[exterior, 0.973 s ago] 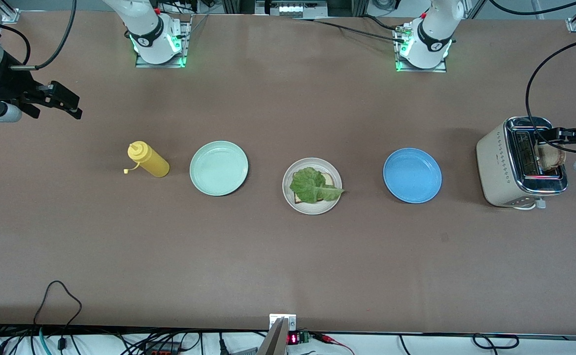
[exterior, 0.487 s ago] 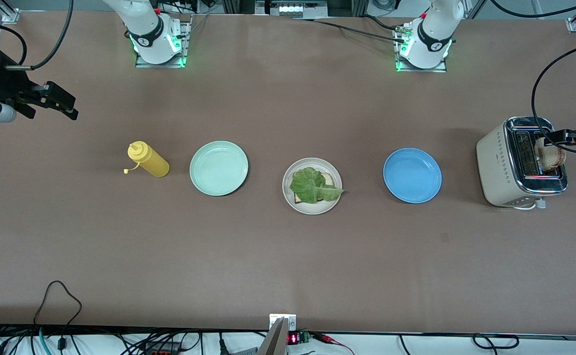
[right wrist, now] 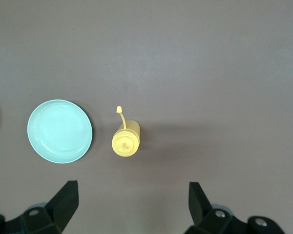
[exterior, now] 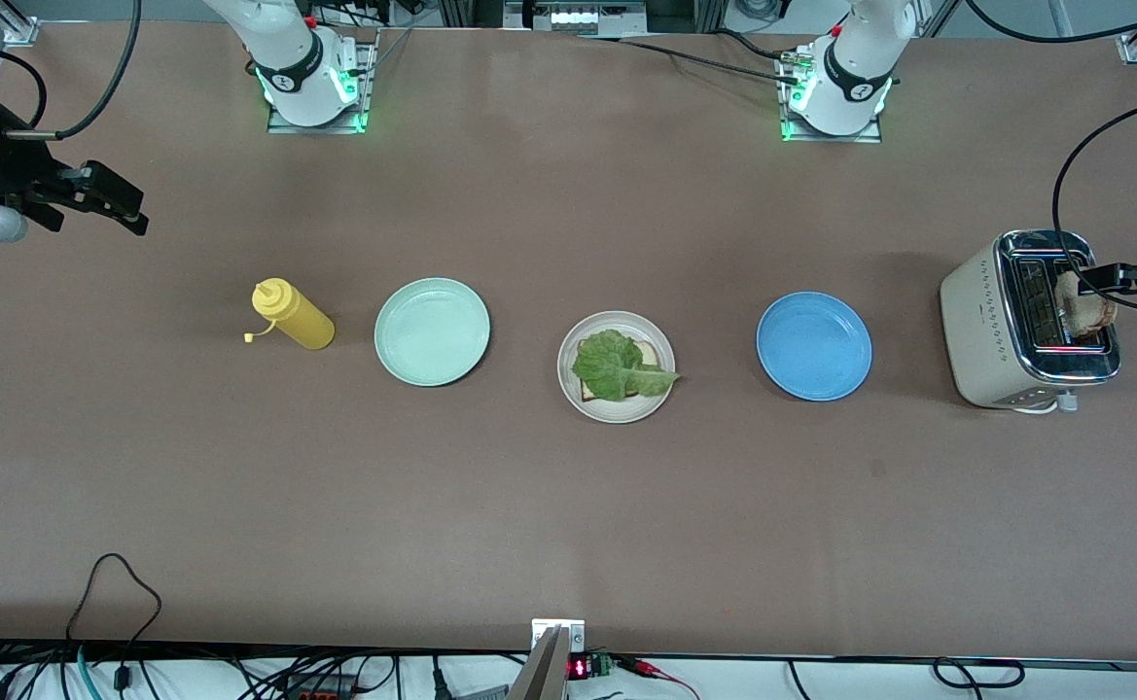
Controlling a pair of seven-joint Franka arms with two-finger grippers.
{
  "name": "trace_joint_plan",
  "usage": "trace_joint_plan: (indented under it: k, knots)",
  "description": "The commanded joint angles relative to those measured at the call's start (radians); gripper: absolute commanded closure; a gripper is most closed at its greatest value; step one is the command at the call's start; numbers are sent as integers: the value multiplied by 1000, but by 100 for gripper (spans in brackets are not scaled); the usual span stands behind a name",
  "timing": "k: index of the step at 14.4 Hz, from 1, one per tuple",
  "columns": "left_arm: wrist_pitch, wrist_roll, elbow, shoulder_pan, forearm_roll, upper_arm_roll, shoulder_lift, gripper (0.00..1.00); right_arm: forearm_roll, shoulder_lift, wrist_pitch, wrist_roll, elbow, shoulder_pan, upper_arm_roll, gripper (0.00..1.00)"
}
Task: Make sandwich in beige plate with both arms
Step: 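Lower the left gripper onto the bread slice in the toaster and close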
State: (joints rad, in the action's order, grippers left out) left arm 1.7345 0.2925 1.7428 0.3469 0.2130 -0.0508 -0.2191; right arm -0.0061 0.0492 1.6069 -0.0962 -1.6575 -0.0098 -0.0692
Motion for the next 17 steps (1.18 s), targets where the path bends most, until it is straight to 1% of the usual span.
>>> trace_joint_plan:
  k: [1, 3, 4, 6, 7, 8, 10, 11, 13, 15, 17]
  knots:
    - [93, 68, 59, 40, 22, -14, 3, 0, -26, 6, -18, -16, 9, -7, -9, 0]
    - [164, 89, 121, 84, 19, -17, 9, 0, -26, 6, -18, -14, 8, -7, -9, 0]
    - [169, 89, 141, 90, 16, -17, 15, 2, -26, 6, -18, -10, 8, -7, -9, 0]
    - [177, 89, 173, 92, 11, -15, 24, 16, -26, 8, -16, -8, 10, -7, -9, 0]
    - [194, 89, 176, 99, 12, -17, 20, 26, -26, 8, -16, -8, 10, -7, -9, 0]
    - [209, 89, 178, 107, 13, -17, 17, 32, -26, 8, -15, -8, 10, -7, -9, 0]
    - [230, 89, 173, 107, 11, -15, 4, 53, -26, 8, -5, -8, 9, -7, -9, 0]
    - [247, 109, 172, 112, 12, -15, -3, 70, -26, 8, 1, -8, 9, -7, -11, 0]
    - [254, 181, 162, 116, 8, -17, -8, 79, -26, 8, 2, -7, 7, -7, -9, 0]
    - [249, 175, 153, 118, 6, -17, -6, 100, -26, 8, 16, -7, 5, -7, -9, 0]
    - [249, 180, 153, 118, 6, -17, -8, 100, -26, 6, 33, -7, 5, -6, -11, 0]
